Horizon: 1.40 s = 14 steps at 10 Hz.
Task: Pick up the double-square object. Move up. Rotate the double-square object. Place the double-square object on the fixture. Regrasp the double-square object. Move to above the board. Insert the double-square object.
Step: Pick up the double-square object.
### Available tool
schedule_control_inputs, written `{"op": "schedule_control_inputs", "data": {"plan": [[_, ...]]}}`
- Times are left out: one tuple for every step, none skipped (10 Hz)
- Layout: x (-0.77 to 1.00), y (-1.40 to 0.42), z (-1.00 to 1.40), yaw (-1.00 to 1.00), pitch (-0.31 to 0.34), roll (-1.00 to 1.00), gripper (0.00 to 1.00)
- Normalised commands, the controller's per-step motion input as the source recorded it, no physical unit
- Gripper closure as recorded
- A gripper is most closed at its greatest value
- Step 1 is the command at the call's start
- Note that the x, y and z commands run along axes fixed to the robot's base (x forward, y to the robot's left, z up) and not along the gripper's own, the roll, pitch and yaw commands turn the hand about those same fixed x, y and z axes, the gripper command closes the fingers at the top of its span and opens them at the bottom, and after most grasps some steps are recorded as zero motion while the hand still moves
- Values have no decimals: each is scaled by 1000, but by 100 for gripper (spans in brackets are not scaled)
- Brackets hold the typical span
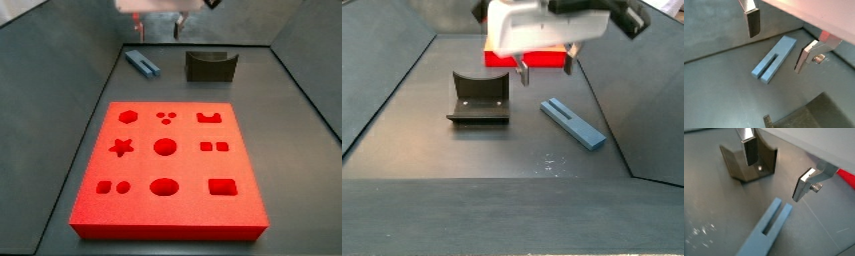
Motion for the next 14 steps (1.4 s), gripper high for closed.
{"op": "schedule_control_inputs", "data": {"plan": [[-263, 0, -663, 160, -63, -93, 0], [-340, 0, -580, 203, -170, -130, 0], [-383, -26, -489, 231, -246, -53, 0], [-320, -94, -414, 217, -229, 0, 0], [-191, -69, -283, 160, -154, 0, 0], [-9, -9, -174, 77, -37, 0, 0], [-49, -14, -263, 66, -50, 11, 0], [-69, -6, -394, 77, -80, 0, 0], [-91, -34, -400, 86, -123, 0, 0], [-23, 0, -303, 34, -84, -26, 0], [-6, 0, -169, 0, -50, -53, 0], [-26, 0, -43, 0, -76, -63, 0], [-14, 0, 0, 0, -4, 0, 0], [0, 0, 0, 0, -34, 0, 0]]}}
